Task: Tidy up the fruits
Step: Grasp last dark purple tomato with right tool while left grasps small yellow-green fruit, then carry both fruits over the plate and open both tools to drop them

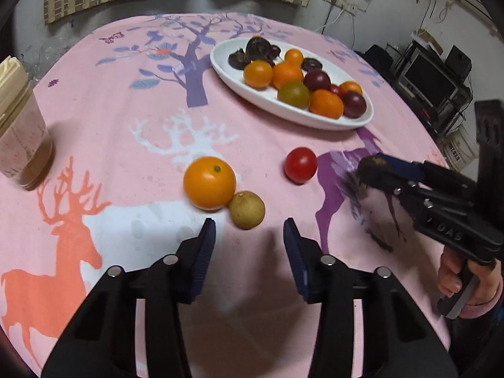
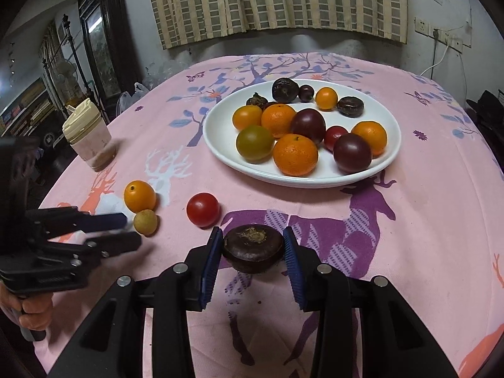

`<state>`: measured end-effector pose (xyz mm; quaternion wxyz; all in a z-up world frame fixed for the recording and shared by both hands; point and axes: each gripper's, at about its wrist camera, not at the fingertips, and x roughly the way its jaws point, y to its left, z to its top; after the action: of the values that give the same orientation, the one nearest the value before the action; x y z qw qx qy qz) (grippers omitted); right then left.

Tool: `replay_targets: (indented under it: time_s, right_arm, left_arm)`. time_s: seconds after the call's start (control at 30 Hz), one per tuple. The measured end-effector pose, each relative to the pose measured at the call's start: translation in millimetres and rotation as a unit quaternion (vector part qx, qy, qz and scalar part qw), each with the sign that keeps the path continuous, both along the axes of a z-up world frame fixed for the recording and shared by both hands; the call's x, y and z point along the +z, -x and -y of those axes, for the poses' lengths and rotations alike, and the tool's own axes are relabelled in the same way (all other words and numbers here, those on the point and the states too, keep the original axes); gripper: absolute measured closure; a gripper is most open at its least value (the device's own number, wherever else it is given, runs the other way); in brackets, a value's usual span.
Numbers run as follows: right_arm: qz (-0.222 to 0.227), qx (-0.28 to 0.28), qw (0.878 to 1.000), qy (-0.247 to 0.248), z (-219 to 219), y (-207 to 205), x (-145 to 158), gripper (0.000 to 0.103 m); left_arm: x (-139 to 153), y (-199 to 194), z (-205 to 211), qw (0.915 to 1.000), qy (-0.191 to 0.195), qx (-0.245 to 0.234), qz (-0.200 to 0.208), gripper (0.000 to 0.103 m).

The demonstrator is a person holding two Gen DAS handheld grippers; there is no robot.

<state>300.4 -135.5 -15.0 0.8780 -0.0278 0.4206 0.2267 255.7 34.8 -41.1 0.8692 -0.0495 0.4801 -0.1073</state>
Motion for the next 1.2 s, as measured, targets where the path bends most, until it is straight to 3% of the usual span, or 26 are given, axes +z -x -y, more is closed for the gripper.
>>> replay_targets:
  time_s: [0.33,0.67,0.73,0.9,1.07,1.2]
  right_arm:
    - [0.004,0.008,1.0,-0.014,-0.7,4.9,6.4,0.063]
    - [0.011,0.008,1.0,-0.021,0.6,8.4,13.3,0.063]
    - [0.009,0.005,1.0,-0.022,1.9,7.5,13.1,0.063]
    - [0.013,0.004,1.0,-0.021,2.3,9.5,14.0,0.063]
    - [0.02,0.002,0.999,-0.026,4.5,15.8,18.7,0.063]
    - [0.034,0.003,0.998,-0.044,11.0,17.2,35.9,0.063]
  left_arm:
    - [-5.4,-9.5,6.2,0.9998,-0.016,0.007,0.004,0.065]
    - [-7.6,-12.9,16.4,0.997,-0.072,0.009,0.026,0.073]
    - [-7.4,-12.6,16.6,0.9971,-0.07,0.007,0.027,0.078]
    - [-5.4,-8.5,15.7,0.9973,-0.067,0.012,0.028,0.078]
    - [9.8,2.0,19.7,0.9965,-0.067,0.007,0.049,0.078]
    - [51.8,-2.7,16.7,0.9936,-0.069,-0.012,0.089,0.078]
